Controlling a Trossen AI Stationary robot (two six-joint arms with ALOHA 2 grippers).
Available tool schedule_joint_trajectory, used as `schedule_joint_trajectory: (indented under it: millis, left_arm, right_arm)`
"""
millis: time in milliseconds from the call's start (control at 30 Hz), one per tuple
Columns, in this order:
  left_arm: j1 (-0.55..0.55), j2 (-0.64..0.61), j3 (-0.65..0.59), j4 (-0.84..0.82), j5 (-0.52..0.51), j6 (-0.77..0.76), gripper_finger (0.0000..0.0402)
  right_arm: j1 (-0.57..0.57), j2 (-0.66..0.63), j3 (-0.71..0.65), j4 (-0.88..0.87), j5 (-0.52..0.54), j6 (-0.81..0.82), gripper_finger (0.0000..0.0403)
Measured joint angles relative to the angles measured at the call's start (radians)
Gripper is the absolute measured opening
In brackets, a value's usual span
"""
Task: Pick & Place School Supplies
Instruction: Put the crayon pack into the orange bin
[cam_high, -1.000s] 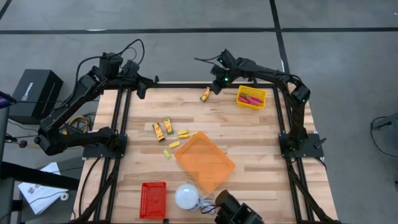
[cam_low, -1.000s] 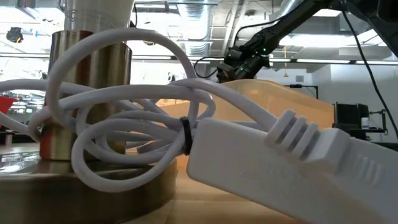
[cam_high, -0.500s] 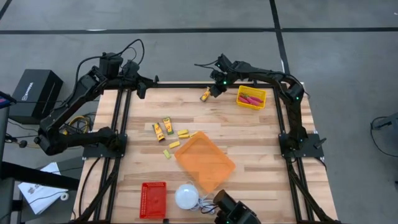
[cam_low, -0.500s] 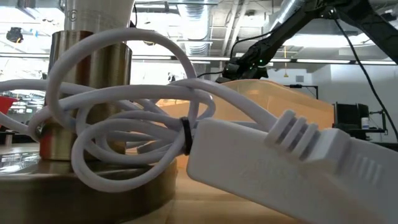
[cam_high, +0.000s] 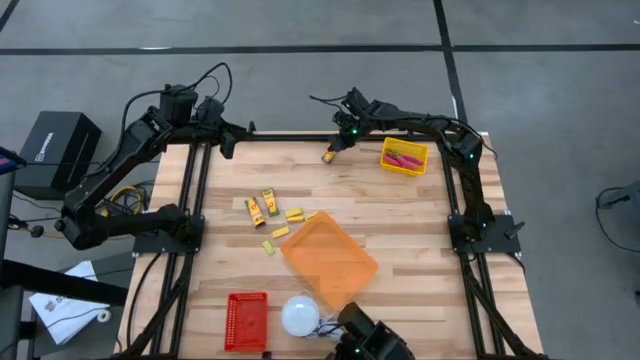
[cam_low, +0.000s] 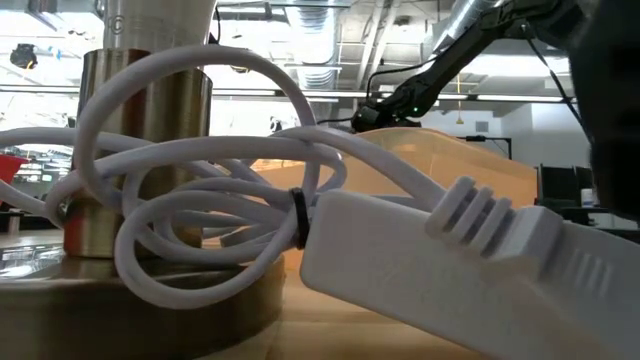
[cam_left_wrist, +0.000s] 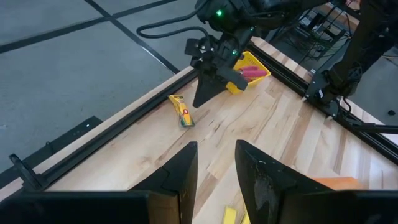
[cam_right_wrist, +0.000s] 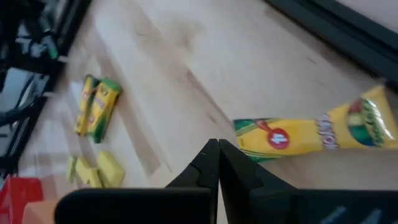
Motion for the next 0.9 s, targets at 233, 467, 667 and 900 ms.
schedule_joint_trajectory:
  millis: [233, 467, 667, 900]
  left_arm:
    - [0.000, 0.000, 0.000, 0.006, 0.000, 0.000, 0.0103]
    - [0.000, 0.000, 0.000, 0.007, 0.000, 0.000, 0.0103]
    - [0.000, 0.000, 0.000, 0.013, 0.000, 0.000, 0.0103]
    - [0.000, 0.000, 0.000, 0.021, 0.001, 0.000, 0.0103]
  right_arm:
    - [0.023, 0.028, 0.001, 0.021, 0.091, 0.030, 0.0000]
    - [0.041, 0.057, 0.015, 0.110, 0.096, 0.142, 0.0000]
    - [0.037, 0.062, 0.021, 0.084, 0.175, 0.190, 0.0000]
    - [0.021, 0.061, 0.021, 0.065, 0.205, 0.234, 0.0000]
